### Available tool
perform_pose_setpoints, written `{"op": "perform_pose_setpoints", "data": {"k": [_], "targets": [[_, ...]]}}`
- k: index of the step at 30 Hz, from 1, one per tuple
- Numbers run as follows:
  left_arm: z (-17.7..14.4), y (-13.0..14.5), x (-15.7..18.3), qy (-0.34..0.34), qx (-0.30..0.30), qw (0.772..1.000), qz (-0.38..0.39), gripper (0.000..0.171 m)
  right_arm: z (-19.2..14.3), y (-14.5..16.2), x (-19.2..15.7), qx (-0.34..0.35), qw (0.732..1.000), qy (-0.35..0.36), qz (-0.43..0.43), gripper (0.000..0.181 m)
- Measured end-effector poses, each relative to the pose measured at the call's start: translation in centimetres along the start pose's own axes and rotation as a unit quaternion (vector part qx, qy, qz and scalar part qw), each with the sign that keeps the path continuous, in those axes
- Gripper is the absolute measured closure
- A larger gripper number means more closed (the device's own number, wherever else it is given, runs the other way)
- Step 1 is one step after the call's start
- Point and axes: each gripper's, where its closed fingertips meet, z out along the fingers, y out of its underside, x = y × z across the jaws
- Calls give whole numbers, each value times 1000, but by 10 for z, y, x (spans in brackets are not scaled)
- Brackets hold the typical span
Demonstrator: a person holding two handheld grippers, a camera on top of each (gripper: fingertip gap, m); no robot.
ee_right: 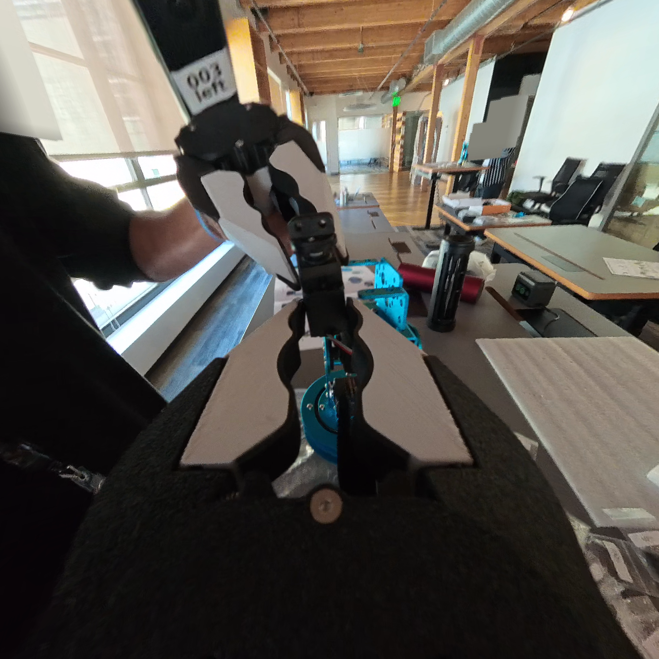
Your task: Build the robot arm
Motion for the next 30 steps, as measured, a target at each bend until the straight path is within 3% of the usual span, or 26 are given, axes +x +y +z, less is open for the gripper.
{"op": "perform_pose_setpoints", "data": {"k": [2,7,12,22,30], "targets": [[-8,-3,-5,-32,30,999,-6,137,-3,-1,5,13,1000,11,16,161],[-25,11,-18,-60,115,983,-129,113,-3,5,6,25,998,23,51,161],[-14,22,-16,-28,142,975,-168,102,3,8,6,28,997,25,70,161],[10,18,-18,29,101,986,-129,103,10,8,6,15,995,24,98,161],[14,19,-15,97,81,985,-120,118,9,8,12,-6,994,71,86,161]]}}
